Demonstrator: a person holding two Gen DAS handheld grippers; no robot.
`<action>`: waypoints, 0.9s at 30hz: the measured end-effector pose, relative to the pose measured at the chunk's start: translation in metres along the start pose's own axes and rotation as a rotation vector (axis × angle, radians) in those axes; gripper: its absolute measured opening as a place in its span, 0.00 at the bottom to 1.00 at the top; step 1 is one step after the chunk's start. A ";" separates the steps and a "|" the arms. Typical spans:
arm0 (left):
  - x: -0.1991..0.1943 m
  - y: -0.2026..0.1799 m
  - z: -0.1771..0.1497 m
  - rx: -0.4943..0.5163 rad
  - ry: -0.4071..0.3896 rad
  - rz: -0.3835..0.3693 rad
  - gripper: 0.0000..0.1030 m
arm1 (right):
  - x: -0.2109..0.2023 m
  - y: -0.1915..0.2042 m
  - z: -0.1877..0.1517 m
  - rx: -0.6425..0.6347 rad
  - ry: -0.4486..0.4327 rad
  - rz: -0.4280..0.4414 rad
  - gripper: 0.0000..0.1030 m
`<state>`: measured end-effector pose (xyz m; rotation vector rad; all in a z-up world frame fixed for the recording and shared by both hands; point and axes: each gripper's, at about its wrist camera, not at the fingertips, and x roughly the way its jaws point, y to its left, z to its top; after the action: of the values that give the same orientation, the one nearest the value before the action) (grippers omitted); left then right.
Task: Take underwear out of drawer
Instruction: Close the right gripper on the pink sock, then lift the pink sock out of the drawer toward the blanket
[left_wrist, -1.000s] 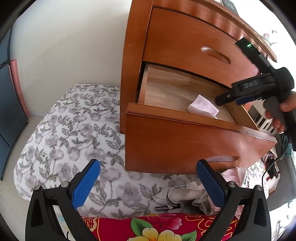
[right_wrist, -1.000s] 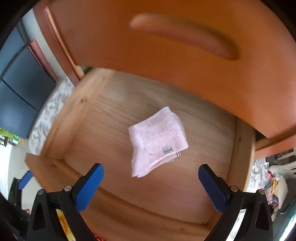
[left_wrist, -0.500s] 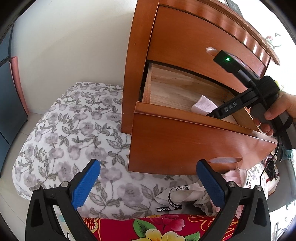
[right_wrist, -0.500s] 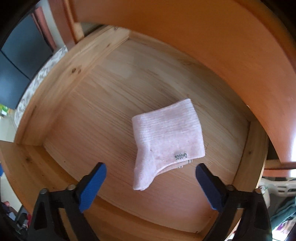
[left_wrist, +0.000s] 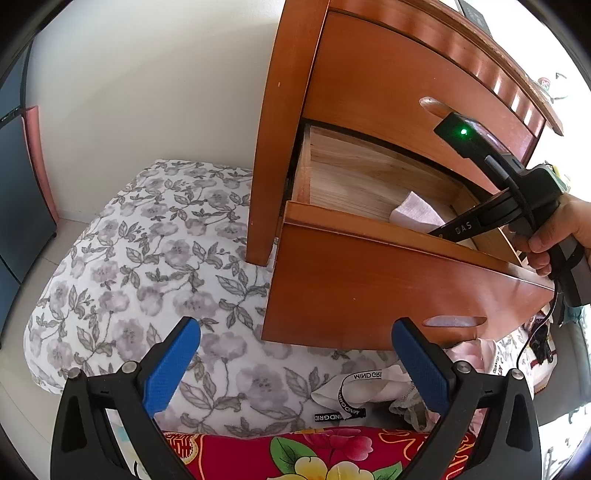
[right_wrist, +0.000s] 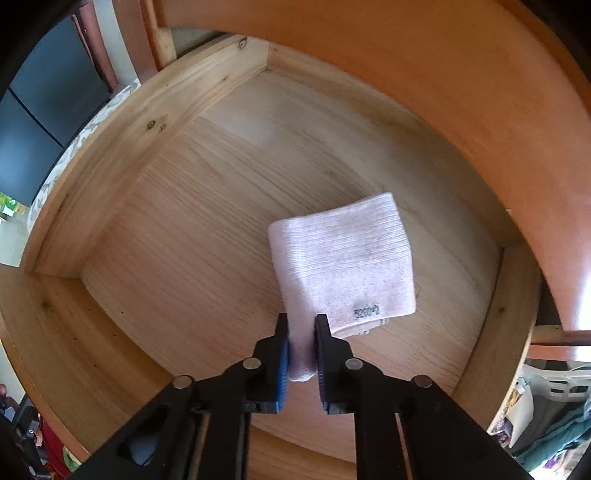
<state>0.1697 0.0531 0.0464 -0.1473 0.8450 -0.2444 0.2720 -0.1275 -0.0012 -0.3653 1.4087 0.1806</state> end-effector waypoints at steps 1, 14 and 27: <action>0.000 0.000 0.000 0.000 -0.001 0.001 1.00 | -0.003 -0.001 -0.002 0.004 -0.010 -0.001 0.12; -0.012 -0.003 0.001 0.005 -0.021 0.008 1.00 | -0.058 -0.031 -0.039 0.133 -0.173 -0.028 0.12; -0.028 -0.013 0.000 0.028 -0.040 0.015 1.00 | -0.104 -0.029 -0.052 0.190 -0.305 -0.037 0.11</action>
<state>0.1501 0.0482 0.0695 -0.1193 0.8021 -0.2383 0.2168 -0.1634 0.0987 -0.1964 1.1069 0.0670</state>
